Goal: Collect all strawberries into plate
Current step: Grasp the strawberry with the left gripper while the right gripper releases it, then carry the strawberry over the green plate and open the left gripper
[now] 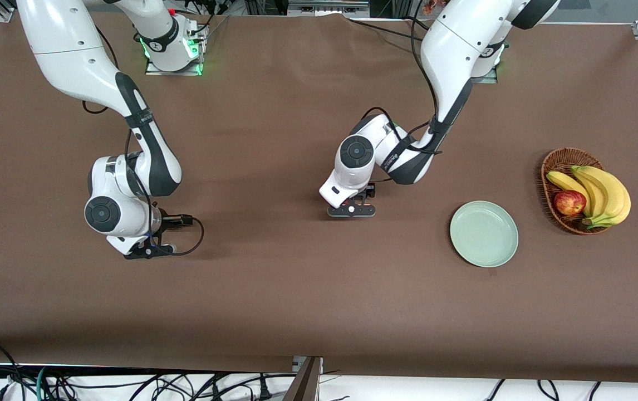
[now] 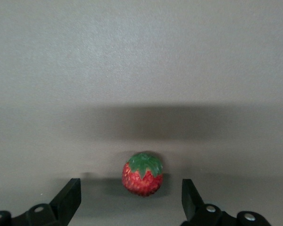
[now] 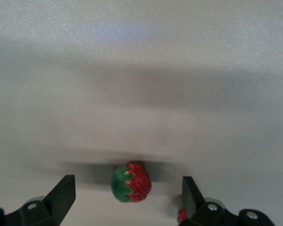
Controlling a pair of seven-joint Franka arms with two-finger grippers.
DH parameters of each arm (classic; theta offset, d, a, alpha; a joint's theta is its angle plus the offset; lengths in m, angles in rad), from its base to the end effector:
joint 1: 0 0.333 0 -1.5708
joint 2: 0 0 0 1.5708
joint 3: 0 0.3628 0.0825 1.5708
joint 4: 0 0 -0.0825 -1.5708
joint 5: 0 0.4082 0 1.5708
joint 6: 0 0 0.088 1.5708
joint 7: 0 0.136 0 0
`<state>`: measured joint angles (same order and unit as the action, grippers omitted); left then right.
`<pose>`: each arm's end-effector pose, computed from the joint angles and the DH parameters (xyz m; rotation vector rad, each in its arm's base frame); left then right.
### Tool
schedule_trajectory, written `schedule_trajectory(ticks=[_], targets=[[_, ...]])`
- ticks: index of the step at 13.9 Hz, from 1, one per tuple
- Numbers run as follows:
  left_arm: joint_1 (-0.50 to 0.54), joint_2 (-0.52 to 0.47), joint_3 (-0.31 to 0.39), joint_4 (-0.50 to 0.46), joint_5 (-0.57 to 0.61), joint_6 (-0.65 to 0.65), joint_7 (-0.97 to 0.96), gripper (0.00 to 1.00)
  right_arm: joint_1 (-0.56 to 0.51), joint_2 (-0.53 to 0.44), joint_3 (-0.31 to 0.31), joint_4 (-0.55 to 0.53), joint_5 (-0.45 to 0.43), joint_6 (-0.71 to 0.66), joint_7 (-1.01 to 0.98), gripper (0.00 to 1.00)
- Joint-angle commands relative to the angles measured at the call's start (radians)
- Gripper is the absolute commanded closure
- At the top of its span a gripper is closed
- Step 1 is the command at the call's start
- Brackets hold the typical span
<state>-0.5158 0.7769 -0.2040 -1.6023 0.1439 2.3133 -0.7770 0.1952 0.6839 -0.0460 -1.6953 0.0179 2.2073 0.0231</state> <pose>0.5688 -0.4670 0.1630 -3.1378 -0.0170 0.0970 0.6900 0.1074 0.1752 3.0937 0.1890 -0.2626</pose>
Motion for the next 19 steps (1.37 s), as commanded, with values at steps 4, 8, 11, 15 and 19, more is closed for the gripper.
schedule_trajectory(ticks=[4, 8, 11, 15, 19], targets=[[-0.018, 0.005, 0.014, 0.021, 0.076, 0.056, -0.027, 0.67, -0.01, -0.047, 0.008, -0.072, -0.013, 0.037, -0.015, 0.44], [-0.007, -0.002, 0.012, 0.018, 0.075, 0.049, -0.018, 0.75, -0.011, -0.053, 0.008, -0.072, -0.013, 0.022, -0.025, 0.81], [0.013, -0.073, 0.018, 0.03, 0.076, -0.128, -0.005, 0.75, -0.011, -0.053, 0.014, -0.058, -0.006, 0.023, -0.012, 0.88], [0.121, -0.172, 0.02, 0.03, 0.076, -0.338, 0.195, 0.77, -0.004, -0.05, 0.109, 0.011, 0.004, 0.023, 0.154, 0.88], [0.295, -0.257, 0.018, 0.015, 0.076, -0.463, 0.618, 0.72, 0.093, 0.021, 0.235, 0.147, 0.002, 0.037, 0.562, 0.88]])
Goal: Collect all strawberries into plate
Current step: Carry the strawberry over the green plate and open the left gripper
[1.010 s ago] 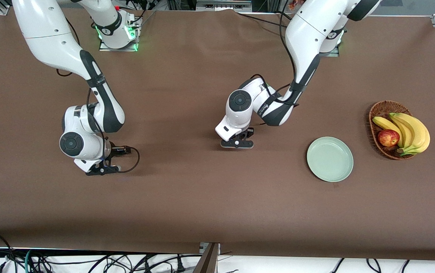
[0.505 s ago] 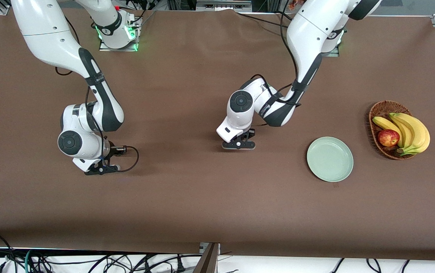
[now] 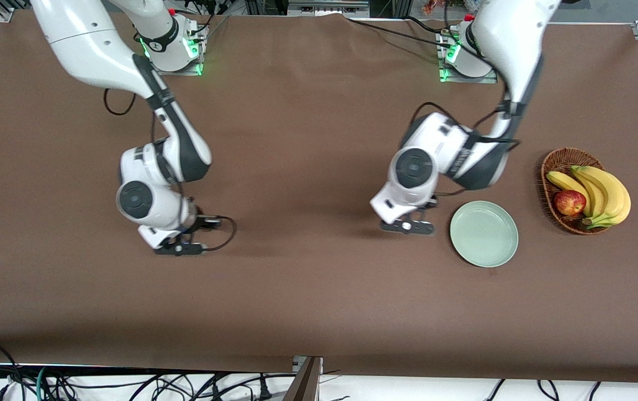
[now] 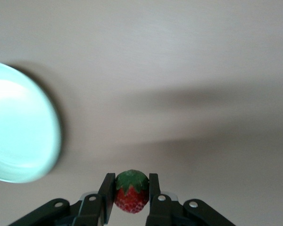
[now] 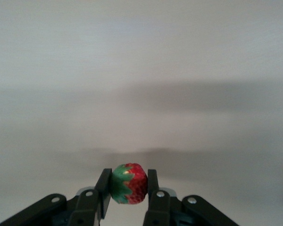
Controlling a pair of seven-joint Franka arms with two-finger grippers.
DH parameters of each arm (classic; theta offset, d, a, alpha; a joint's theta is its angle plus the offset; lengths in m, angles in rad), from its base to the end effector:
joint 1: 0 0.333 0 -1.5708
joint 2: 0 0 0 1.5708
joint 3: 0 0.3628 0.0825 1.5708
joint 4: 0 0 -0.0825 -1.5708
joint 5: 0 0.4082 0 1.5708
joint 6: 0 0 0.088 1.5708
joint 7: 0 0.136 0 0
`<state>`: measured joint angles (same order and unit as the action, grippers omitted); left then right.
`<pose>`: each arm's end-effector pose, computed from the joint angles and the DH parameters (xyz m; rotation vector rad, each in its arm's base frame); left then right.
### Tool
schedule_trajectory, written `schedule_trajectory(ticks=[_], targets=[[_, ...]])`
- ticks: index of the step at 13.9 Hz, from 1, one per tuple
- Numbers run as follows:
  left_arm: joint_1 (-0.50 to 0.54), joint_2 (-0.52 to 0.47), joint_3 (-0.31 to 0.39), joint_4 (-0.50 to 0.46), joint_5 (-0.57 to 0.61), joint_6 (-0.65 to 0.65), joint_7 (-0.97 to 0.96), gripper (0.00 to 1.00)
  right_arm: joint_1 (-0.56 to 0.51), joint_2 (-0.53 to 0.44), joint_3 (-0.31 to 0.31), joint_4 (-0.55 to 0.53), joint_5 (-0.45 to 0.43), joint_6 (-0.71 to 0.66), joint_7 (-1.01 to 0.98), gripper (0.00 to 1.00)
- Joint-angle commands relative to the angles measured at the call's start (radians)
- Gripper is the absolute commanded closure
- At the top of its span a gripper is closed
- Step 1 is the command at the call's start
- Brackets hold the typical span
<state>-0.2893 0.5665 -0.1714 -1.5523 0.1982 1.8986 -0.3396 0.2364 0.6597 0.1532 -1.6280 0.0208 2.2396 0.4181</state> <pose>0.6542 -0.2844 0.3054 -2.9581 0.2793 0.2381 0.6813 0.2665 0.2278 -3.0519 0.1092 0.1243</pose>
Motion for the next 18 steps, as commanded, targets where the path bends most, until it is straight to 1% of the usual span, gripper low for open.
schedule_trajectory(ticks=[1, 3, 6, 7, 9, 11, 12, 13, 14, 15, 16, 17, 18], targets=[[0.103, -0.056, -0.013, -0.032, 0.023, -0.093, 0.258, 0.72, 0.078, 0.067, 0.057, 0.112, -0.001, 0.012, 0.242, 0.88], [0.197, -0.065, -0.014, -0.028, 0.041, -0.09, 0.396, 0.72, 0.13, 0.101, 0.081, 0.138, -0.001, 0.093, 0.35, 0.88], [0.3, -0.014, -0.016, -0.044, 0.044, 0.005, 0.572, 0.74, 0.24, 0.168, 0.088, 0.168, -0.001, 0.308, 0.459, 0.88], [0.321, 0.005, -0.016, -0.046, 0.047, 0.038, 0.65, 0.74, 0.274, 0.201, 0.088, 0.198, -0.001, 0.339, 0.497, 0.88], [0.36, 0.055, -0.017, -0.048, 0.046, 0.14, 0.796, 0.73, 0.328, 0.266, 0.088, 0.272, -0.002, 0.357, 0.569, 0.87], [0.386, 0.095, -0.017, -0.061, 0.046, 0.203, 0.846, 0.72, 0.365, 0.316, 0.088, 0.325, -0.004, 0.38, 0.579, 0.87], [0.394, 0.099, -0.017, -0.072, 0.046, 0.215, 0.85, 0.63, 0.369, 0.327, 0.088, 0.33, -0.002, 0.396, 0.579, 0.87], [0.394, 0.099, -0.017, -0.074, 0.046, 0.215, 0.849, 0.01, 0.374, 0.333, 0.089, 0.33, -0.002, 0.408, 0.581, 0.86], [0.395, 0.095, -0.017, -0.074, 0.046, 0.211, 0.85, 0.0, 0.379, 0.339, 0.095, 0.33, -0.002, 0.423, 0.579, 0.78], [0.395, 0.092, -0.017, -0.074, 0.044, 0.203, 0.85, 0.0, 0.379, 0.345, 0.097, 0.33, -0.001, 0.437, 0.579, 0.51], [0.395, 0.082, -0.019, -0.074, 0.043, 0.195, 0.85, 0.0, 0.379, 0.345, 0.095, 0.33, -0.002, 0.439, 0.577, 0.08], [0.395, 0.07, -0.022, -0.074, 0.037, 0.18, 0.849, 0.0, 0.374, 0.337, 0.095, 0.332, -0.005, 0.434, 0.568, 0.0], [0.395, 0.056, -0.028, -0.074, 0.029, 0.162, 0.841, 0.0, 0.367, 0.324, 0.095, 0.333, -0.005, 0.424, 0.561, 0.0]])
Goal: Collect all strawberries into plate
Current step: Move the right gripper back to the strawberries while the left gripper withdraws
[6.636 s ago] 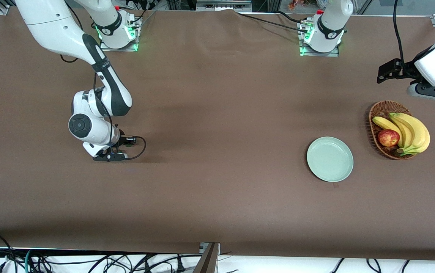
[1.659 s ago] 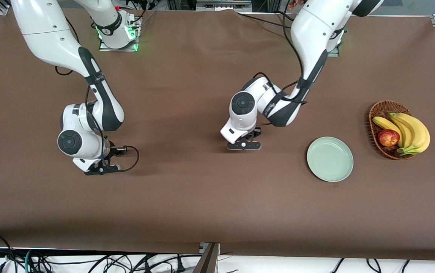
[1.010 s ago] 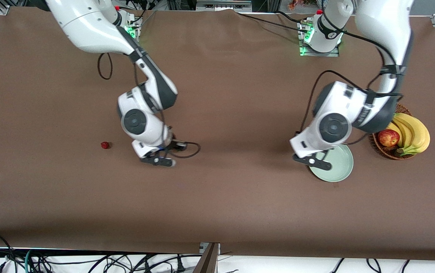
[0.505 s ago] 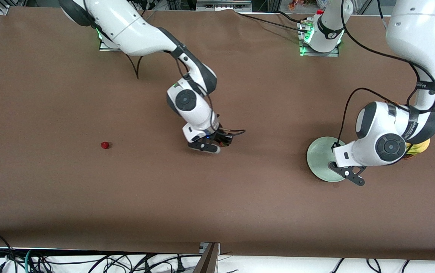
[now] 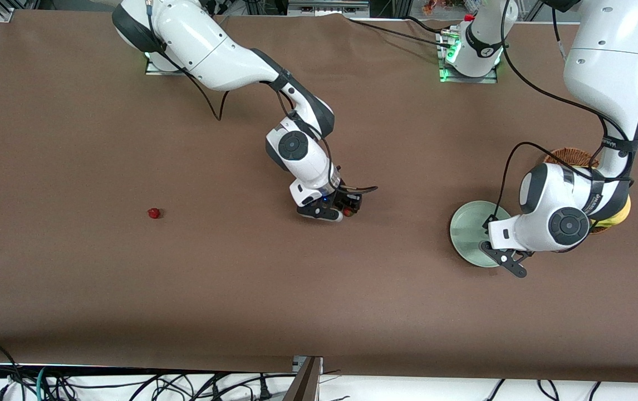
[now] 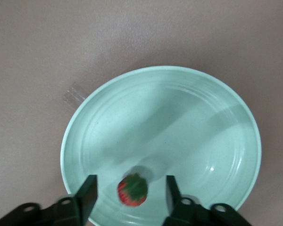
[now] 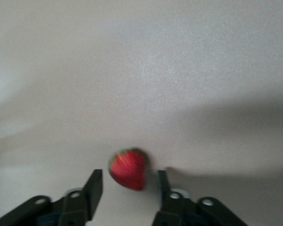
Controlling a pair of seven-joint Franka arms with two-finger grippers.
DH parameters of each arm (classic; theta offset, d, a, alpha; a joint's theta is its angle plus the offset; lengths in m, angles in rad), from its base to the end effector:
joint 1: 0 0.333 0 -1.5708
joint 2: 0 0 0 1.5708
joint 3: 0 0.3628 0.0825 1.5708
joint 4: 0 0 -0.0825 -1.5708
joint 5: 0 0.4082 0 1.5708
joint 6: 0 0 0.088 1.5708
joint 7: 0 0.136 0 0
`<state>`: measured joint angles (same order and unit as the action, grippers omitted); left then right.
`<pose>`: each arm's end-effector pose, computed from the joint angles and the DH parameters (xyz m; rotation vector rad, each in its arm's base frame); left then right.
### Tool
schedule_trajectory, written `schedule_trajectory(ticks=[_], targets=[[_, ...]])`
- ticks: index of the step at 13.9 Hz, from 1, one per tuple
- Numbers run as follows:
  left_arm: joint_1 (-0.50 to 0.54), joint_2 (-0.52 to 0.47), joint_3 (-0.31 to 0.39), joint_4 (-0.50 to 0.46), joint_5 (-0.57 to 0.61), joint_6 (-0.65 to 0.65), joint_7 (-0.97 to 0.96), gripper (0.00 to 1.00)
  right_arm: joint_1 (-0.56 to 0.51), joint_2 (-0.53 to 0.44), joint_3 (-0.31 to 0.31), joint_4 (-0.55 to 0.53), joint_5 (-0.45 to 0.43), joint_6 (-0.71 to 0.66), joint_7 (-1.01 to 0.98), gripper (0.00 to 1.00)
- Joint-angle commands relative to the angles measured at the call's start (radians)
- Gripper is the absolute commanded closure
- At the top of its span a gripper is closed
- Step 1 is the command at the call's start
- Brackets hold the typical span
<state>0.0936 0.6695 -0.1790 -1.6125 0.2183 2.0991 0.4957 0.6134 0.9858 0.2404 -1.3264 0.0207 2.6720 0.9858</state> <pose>0.7161 -0.0307 0.2185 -2.9231 1.0323 0.2763 0.5914 0.5938 0.1680 -2.6920 0.3965 -0.1099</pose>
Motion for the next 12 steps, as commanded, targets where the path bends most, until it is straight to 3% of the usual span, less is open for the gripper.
schedule_trajectory(ticks=[1, 6, 9, 12], targets=[[0.011, -0.062, -0.039, -0.013, 0.009, -0.06, -0.005, 0.0, -0.02, -0.021, 0.005, 0.035, -0.008, -0.038, -0.015, 0.0], [0.011, -0.12, -0.167, -0.01, -0.006, -0.168, -0.245, 0.0, -0.151, -0.117, 0.005, 0.161, -0.002, -0.467, -0.232, 0.0], [-0.011, -0.114, -0.264, -0.007, -0.054, -0.169, -0.496, 0.0, -0.297, -0.209, 0.004, 0.104, -0.001, -0.616, -0.409, 0.0], [-0.144, -0.093, -0.286, 0.008, -0.045, -0.128, -0.794, 0.0, -0.415, -0.283, -0.018, 0.0, -0.002, -0.678, -0.622, 0.0]])
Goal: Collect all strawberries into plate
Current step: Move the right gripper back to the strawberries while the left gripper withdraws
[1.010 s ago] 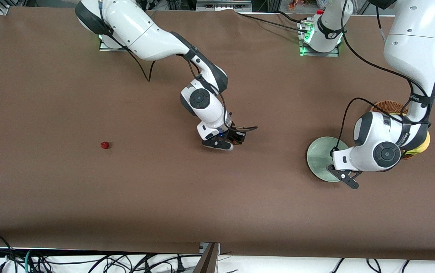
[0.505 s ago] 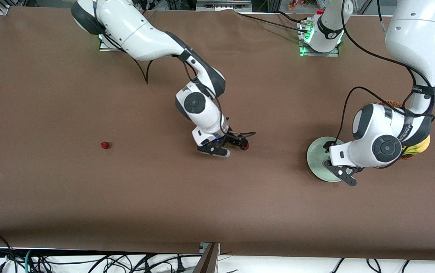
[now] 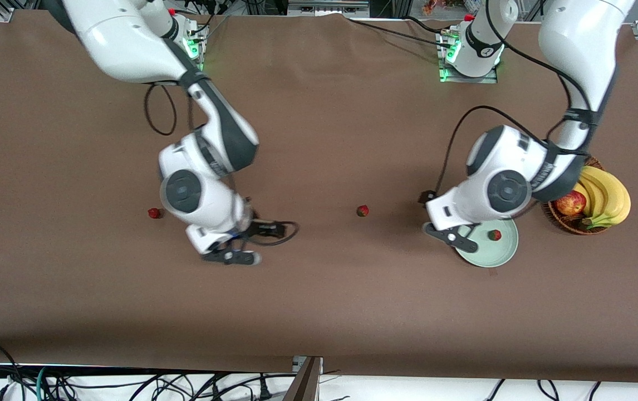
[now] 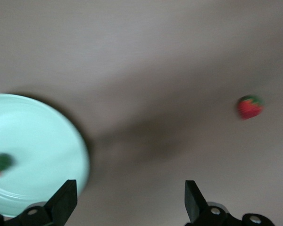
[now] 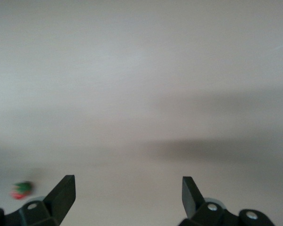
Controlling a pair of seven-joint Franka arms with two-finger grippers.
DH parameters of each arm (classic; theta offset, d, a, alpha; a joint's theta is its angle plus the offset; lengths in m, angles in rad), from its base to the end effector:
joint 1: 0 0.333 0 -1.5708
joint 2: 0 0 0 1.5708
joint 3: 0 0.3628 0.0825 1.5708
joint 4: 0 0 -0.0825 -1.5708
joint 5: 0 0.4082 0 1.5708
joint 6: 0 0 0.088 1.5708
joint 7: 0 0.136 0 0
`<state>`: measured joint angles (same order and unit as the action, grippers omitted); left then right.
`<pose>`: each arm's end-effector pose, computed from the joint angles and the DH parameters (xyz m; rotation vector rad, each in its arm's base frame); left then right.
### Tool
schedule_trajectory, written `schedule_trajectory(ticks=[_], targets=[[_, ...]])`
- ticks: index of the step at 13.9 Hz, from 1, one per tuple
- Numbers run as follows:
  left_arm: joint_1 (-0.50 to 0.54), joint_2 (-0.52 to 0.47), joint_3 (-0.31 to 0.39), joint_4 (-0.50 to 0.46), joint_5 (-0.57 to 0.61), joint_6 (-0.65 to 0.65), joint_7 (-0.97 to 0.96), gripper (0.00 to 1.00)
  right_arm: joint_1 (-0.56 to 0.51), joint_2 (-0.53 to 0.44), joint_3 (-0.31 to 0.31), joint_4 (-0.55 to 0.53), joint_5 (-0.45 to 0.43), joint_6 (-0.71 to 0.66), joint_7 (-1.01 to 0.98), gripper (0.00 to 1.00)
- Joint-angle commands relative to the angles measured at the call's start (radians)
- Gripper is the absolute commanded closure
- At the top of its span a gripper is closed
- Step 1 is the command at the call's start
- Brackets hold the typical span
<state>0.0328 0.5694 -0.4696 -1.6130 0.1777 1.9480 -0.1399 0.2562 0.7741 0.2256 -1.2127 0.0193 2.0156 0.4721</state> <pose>0.6596 -0.2450 0.3080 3.0444 -0.5129 -0.2913 0.7399 0.3330 0.3227 -2.9643 0.0956 0.0570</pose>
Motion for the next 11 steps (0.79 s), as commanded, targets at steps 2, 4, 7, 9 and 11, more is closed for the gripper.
schedule_trajectory(ticks=[2, 4, 7, 9, 11], targets=[[-0.144, 0.046, 0.006, 0.007, 0.0, 0.124, -0.32, 0.0, -0.077, -0.105, -0.086, -0.169, -0.012, -0.096, -0.231, 0.0], [-0.209, 0.095, 0.016, 0.002, 0.003, 0.249, -0.456, 0.0, -0.089, -0.137, -0.179, -0.243, -0.012, -0.101, -0.366, 0.0], [-0.258, 0.15, 0.037, -0.004, 0.171, 0.312, -0.53, 0.0, -0.117, -0.15, -0.267, -0.324, -0.007, -0.08, -0.513, 0.0], [-0.264, 0.173, 0.037, -0.007, 0.2, 0.319, -0.56, 0.0, -0.12, -0.162, -0.29, -0.408, -0.004, -0.013, -0.518, 0.0], [-0.275, 0.202, 0.039, -0.007, 0.229, 0.341, -0.56, 0.0, -0.121, -0.179, -0.295, -0.503, -0.004, 0.087, -0.518, 0.0]])
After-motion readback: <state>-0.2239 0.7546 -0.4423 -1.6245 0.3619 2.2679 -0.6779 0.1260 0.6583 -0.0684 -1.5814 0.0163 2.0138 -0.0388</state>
